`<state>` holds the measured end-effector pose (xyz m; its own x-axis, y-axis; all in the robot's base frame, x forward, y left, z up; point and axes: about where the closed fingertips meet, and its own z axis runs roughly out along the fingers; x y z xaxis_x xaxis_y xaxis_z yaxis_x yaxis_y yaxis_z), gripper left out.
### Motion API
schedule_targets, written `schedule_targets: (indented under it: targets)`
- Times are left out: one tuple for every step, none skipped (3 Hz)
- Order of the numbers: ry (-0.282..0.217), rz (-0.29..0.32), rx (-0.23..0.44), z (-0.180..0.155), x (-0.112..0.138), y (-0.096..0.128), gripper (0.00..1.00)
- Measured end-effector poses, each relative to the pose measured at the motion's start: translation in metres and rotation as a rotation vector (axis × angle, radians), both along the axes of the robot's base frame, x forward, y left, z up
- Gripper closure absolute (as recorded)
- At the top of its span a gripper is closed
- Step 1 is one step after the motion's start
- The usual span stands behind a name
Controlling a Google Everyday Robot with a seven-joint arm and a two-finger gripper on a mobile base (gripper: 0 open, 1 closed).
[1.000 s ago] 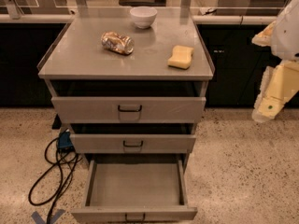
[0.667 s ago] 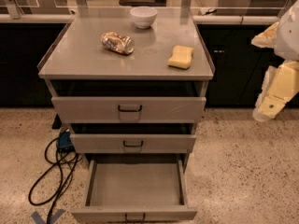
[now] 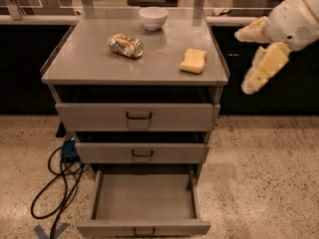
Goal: Place sponge into bottom drawer
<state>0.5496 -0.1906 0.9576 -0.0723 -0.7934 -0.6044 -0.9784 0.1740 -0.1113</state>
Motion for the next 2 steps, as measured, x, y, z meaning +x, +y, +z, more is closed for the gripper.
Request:
schedule_targets:
  targets:
    - [0.123,-0.029,0.083,-0.026,0.063,0.030,0.00]
    - [0.107,-0.062,0.098,-0.027,0.089,0.030,0.00]
